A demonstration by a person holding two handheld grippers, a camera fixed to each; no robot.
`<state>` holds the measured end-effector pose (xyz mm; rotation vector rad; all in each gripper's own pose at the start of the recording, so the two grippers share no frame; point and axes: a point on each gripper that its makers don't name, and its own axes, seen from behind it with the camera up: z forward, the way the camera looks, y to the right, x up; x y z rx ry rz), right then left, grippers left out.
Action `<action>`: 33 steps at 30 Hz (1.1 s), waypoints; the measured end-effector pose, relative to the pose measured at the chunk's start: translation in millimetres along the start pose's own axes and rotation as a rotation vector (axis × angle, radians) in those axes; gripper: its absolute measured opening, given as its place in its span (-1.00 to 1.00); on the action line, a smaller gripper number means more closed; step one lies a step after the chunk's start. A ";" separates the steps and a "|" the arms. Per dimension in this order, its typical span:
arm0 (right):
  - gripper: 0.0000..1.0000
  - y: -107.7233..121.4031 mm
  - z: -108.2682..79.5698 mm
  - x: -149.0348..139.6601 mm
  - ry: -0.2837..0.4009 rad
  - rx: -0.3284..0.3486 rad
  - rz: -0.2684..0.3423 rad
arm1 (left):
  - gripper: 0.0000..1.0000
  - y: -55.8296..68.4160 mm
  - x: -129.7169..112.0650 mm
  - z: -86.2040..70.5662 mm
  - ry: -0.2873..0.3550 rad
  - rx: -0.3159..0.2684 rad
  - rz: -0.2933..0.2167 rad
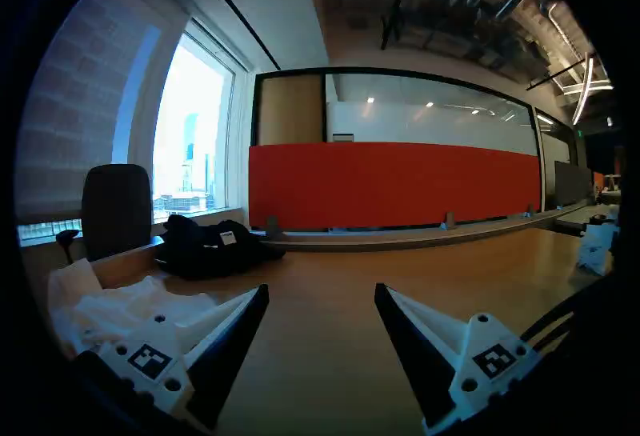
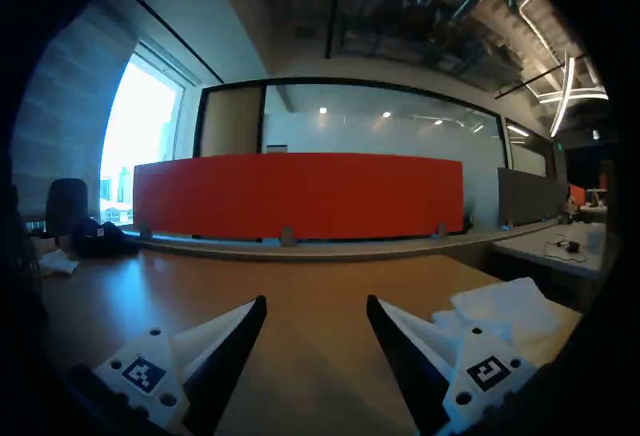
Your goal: Fold towel
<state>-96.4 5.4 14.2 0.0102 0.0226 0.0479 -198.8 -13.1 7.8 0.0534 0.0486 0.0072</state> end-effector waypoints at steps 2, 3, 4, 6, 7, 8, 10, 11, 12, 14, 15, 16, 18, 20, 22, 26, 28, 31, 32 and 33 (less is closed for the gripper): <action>0.94 -0.1 -0.2 0.3 0.000 0.002 0.000 | 0.97 0.0 0.0 0.0 0.000 0.000 0.000; 0.94 -0.2 -0.2 0.5 0.000 0.003 0.000 | 0.97 0.0 -0.1 0.0 0.000 0.000 0.000; 0.94 -0.5 -0.4 0.8 0.000 0.003 0.000 | 0.97 0.0 0.0 0.1 0.000 0.000 0.000; 0.93 -1.2 -0.8 1.5 0.001 0.005 0.000 | 0.97 0.0 0.1 0.2 0.000 0.000 0.000; 0.94 -1.3 -0.9 1.5 0.001 0.006 0.000 | 0.97 0.1 0.1 0.2 0.000 0.000 0.000; 0.94 -1.5 -0.9 1.6 0.001 0.007 0.001 | 0.97 0.1 0.0 0.2 0.000 0.000 0.000; 0.94 -1.8 -1.0 1.6 0.001 0.008 0.001 | 0.97 0.1 0.0 0.1 0.000 0.000 0.000; 0.94 -1.8 -1.1 1.5 0.001 0.009 0.001 | 0.97 0.2 -0.1 0.1 0.000 0.000 0.000; 0.94 -1.8 -1.1 1.5 0.001 0.009 0.001 | 0.97 0.2 -0.1 0.0 0.000 0.000 0.000; 0.94 -1.7 -1.2 1.5 0.001 0.009 0.001 | 0.97 0.4 -0.1 -0.2 0.000 0.000 0.000; 0.94 -1.7 -1.3 1.5 0.000 0.009 0.001 | 0.97 0.5 -0.1 -0.3 0.000 0.000 0.000; 0.94 -1.8 -1.4 1.6 0.000 0.009 0.001 | 0.97 0.4 -0.1 -0.3 0.000 0.000 0.000; 0.94 -1.9 -1.6 1.7 0.000 0.009 0.001 | 0.97 0.4 0.0 -0.3 0.000 0.000 0.000; 0.94 -2.0 -1.7 1.9 0.000 0.009 0.001 | 0.97 0.2 0.2 -0.2 0.000 0.000 0.000; 0.94 -2.2 -1.6 2.0 0.000 0.009 0.001 | 0.97 0.1 0.2 -0.1 0.000 0.000 0.000; 0.95 -2.5 -1.2 1.9 0.000 0.009 0.001 | 0.97 0.0 0.2 0.4 0.000 0.000 0.000; 0.95 -2.4 -1.0 1.7 0.000 0.008 0.001 | 0.96 -0.1 0.2 0.5 0.000 0.000 0.000; 0.95 -2.3 -0.9 1.5 0.000 0.008 0.001 | 0.97 -0.2 0.4 0.4 0.000 0.000 0.000; 0.95 -2.2 -1.0 1.4 0.000 0.008 0.001 | 0.97 -0.2 0.5 0.4 0.000 0.000 0.000; 0.95 -2.2 -1.0 1.4 0.000 0.008 0.001 | 0.97 -0.2 0.6 0.4 0.000 0.000 0.000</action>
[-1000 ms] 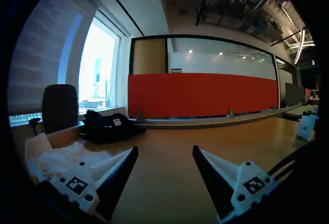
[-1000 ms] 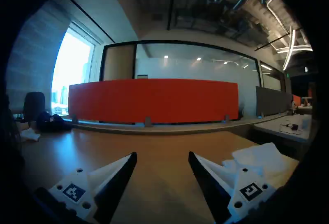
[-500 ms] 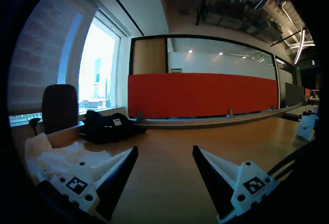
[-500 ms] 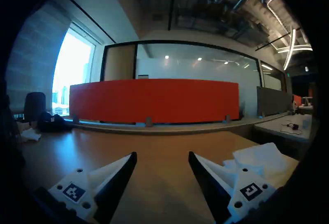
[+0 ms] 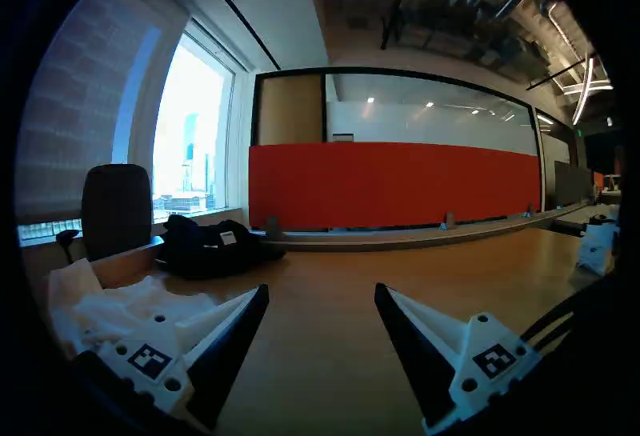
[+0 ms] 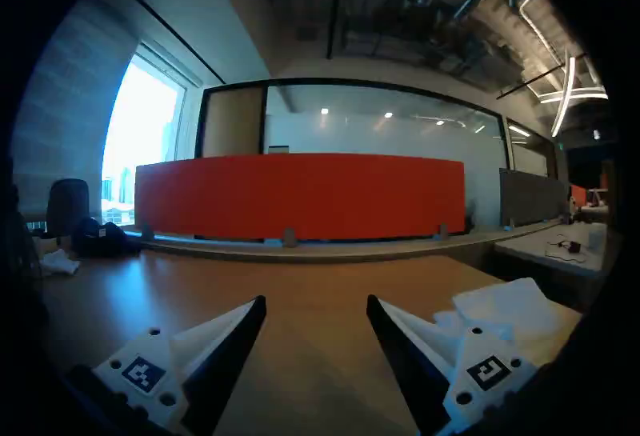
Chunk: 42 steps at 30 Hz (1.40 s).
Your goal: Fold towel
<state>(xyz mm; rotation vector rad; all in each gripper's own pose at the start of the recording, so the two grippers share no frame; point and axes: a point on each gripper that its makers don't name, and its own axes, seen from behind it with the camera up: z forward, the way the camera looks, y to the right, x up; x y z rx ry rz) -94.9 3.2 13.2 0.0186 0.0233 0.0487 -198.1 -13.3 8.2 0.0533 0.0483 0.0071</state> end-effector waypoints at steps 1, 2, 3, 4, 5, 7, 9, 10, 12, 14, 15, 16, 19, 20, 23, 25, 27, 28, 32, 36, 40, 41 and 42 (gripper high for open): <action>0.95 0.1 0.0 0.2 0.000 0.000 0.000 | 0.96 0.0 0.1 0.0 0.000 0.000 0.000; 0.95 0.1 0.0 0.4 0.000 0.000 0.000 | 0.96 0.0 0.1 0.0 0.000 0.000 0.000; 0.95 0.2 0.0 0.5 0.000 0.000 0.000 | 0.96 0.0 0.2 0.0 0.000 0.000 0.000; 0.95 0.1 0.0 0.7 0.000 0.000 0.000 | 0.97 0.0 0.4 -0.1 0.000 0.000 0.000; 0.95 0.1 -0.1 0.9 0.000 0.000 0.000 | 0.97 0.0 0.6 -0.1 0.000 0.000 0.000; 0.95 -0.1 -0.1 1.1 0.000 0.000 0.000 | 0.97 0.0 0.9 -0.2 0.000 0.000 0.000; 0.95 -0.2 -0.2 1.1 0.000 0.000 0.000 | 0.97 0.0 1.2 -0.3 -0.001 0.000 0.000; 0.95 -0.2 -0.1 1.0 0.000 0.000 0.000 | 0.97 0.0 1.3 -0.3 -0.001 0.000 0.000; 0.95 -0.2 0.0 0.9 0.000 0.000 0.000 | 0.97 0.0 1.6 -0.3 -0.001 0.000 0.000; 0.95 -0.1 -0.1 0.6 0.000 0.000 0.000 | 0.97 -0.1 2.1 -0.3 -0.001 0.000 0.000; 0.95 0.0 -0.1 0.5 0.000 0.000 0.000 | 0.97 -0.2 2.3 -0.3 -0.001 0.000 0.000; 0.95 0.0 -0.2 0.5 0.000 0.000 0.000 | 0.97 -0.2 2.6 -0.4 -0.001 0.000 0.000; 0.95 0.0 -0.3 0.3 0.000 0.000 0.000 | 0.97 -0.1 3.4 -0.6 -0.001 0.000 0.000; 0.95 -0.1 -0.3 0.2 0.000 0.000 0.000 | 0.97 -0.1 3.7 -0.5 -0.001 0.000 0.000; 0.95 -0.2 -0.2 0.0 0.000 0.000 0.000 | 0.97 0.0 4.2 -0.6 -0.002 0.000 0.000; 0.95 -0.2 -0.2 0.0 0.000 0.000 0.000 | 0.97 -0.1 4.4 -0.7 -0.002 0.000 0.000; 0.95 -0.1 -0.2 0.1 0.000 0.000 0.000 | 0.97 -0.3 4.6 -1.0 -0.002 0.000 0.000; 0.95 -0.1 -0.2 0.1 0.000 0.000 0.000 | 0.97 -0.3 4.6 -1.0 -0.002 0.000 0.000; 0.95 0.3 -0.1 0.1 0.000 0.000 0.000 | 0.97 -0.6 4.4 -1.1 -0.002 0.000 -0.001; 0.95 0.0 0.0 -0.2 0.000 0.000 0.000 | 0.97 -0.5 3.7 -1.1 -0.002 0.000 -0.001; 0.95 0.1 0.0 -0.1 0.000 0.000 0.000 | 0.97 -0.3 3.3 -0.8 -0.002 0.000 -0.002; 0.95 0.1 -0.1 -0.2 0.000 0.000 0.000 | 0.97 -0.4 3.3 -0.8 -0.002 0.000 -0.002; 0.95 0.2 -0.2 -0.3 0.000 0.000 0.000 | 0.97 -0.5 3.2 -0.7 -0.002 0.000 -0.003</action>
